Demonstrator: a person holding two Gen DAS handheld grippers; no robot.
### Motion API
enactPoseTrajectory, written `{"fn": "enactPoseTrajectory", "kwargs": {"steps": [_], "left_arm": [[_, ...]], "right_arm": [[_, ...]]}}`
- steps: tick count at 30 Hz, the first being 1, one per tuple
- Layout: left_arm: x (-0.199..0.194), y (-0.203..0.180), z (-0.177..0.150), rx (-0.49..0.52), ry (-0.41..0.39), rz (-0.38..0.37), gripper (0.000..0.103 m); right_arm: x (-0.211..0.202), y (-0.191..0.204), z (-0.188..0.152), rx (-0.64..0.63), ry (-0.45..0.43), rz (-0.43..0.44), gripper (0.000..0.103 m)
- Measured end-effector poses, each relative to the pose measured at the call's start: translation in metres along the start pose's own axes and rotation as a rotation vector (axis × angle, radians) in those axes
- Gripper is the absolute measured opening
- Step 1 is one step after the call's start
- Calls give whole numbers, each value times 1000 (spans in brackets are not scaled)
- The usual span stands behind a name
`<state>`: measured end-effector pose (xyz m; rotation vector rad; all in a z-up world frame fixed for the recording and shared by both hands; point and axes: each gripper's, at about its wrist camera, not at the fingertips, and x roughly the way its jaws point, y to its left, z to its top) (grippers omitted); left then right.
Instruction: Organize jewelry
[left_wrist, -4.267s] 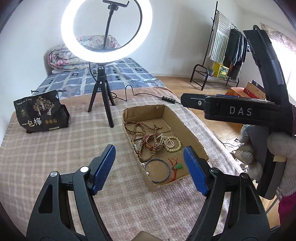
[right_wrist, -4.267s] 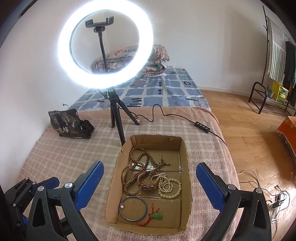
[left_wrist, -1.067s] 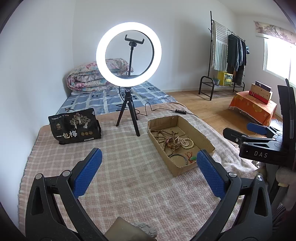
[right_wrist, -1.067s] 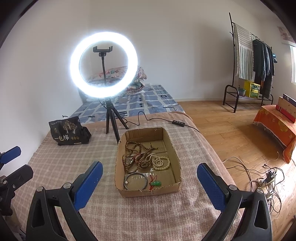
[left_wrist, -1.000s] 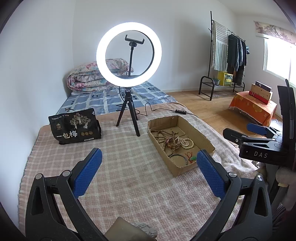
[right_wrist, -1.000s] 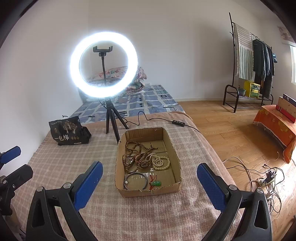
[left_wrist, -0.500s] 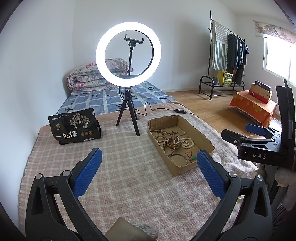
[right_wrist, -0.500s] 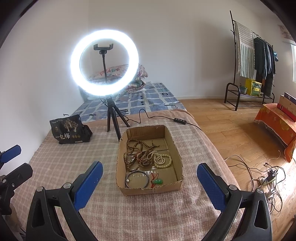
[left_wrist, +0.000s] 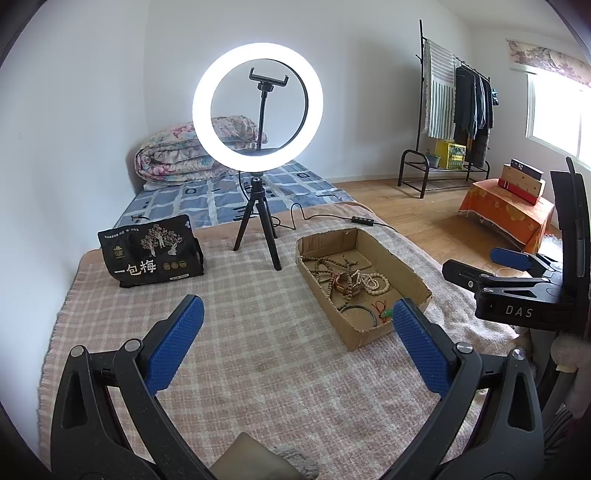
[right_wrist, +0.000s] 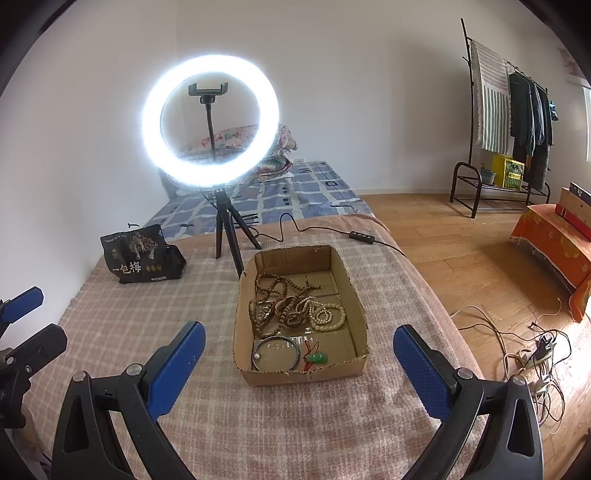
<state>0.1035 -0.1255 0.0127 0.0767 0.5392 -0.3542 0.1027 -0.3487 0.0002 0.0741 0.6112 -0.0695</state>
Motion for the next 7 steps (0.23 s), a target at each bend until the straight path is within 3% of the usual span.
{"fn": "enactPoseTrajectory", "kwargs": {"steps": [7], "left_arm": [[-1, 8, -3, 2, -4, 7, 103]], "right_arm": [[1, 2, -2, -5, 6, 1, 103]]}}
